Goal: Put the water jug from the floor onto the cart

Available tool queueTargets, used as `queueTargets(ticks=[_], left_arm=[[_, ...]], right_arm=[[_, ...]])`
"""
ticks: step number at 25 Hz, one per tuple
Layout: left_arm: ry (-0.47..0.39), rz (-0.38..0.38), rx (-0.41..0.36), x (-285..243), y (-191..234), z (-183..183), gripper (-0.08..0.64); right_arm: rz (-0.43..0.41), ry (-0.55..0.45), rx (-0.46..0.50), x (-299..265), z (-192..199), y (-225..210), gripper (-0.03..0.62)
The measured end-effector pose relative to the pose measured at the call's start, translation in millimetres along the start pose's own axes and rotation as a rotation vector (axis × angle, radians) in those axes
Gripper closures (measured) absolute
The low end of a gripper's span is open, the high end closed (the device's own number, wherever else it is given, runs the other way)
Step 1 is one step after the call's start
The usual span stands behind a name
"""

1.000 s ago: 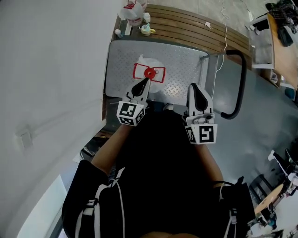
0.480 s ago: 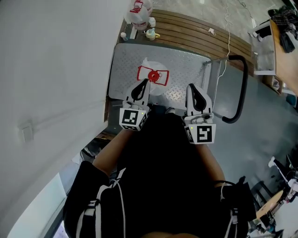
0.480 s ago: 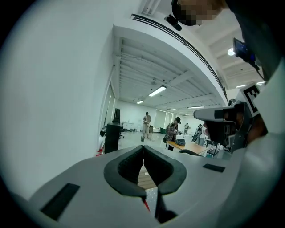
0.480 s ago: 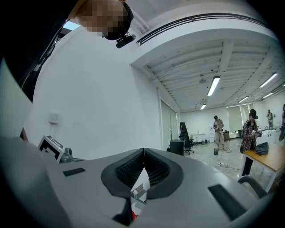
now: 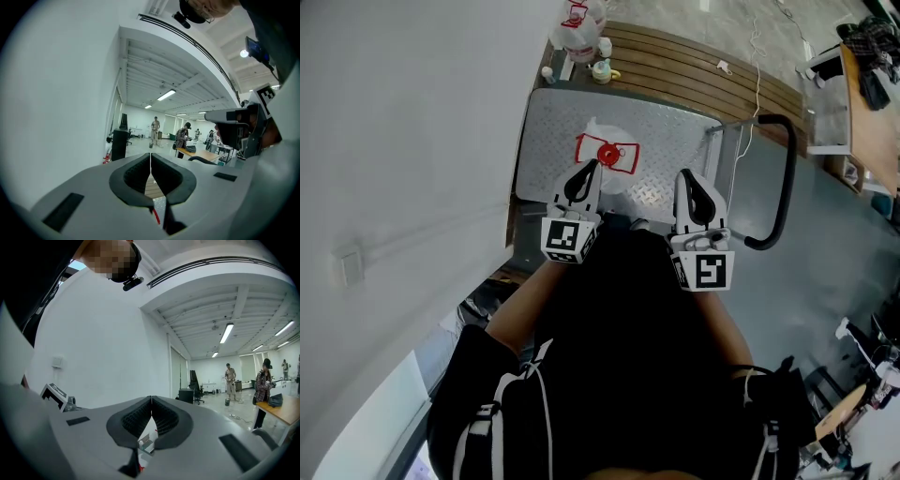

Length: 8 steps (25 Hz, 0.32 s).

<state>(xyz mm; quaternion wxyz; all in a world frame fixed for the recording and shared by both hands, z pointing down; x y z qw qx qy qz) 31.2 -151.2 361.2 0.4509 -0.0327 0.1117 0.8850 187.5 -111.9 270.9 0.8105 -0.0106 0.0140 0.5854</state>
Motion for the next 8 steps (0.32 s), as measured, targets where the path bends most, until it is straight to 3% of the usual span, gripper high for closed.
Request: queueTargets(ticks=[8], left_arm=[[0.003,-0.013,-0.013,4.3,3.9,1.5,0.537]], right_arm=[[-0.021,0.011,0.026,-4.9,1.1,6.8,0.574]])
Point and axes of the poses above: the fingertips, and each gripper's own axes: x backward along the fingers, y to its left, z out of its underside, the point moved 2 cm from there along x, backward along the fingers, and after that the axes turned 2 degrees about -y, right-handed, at the moved point
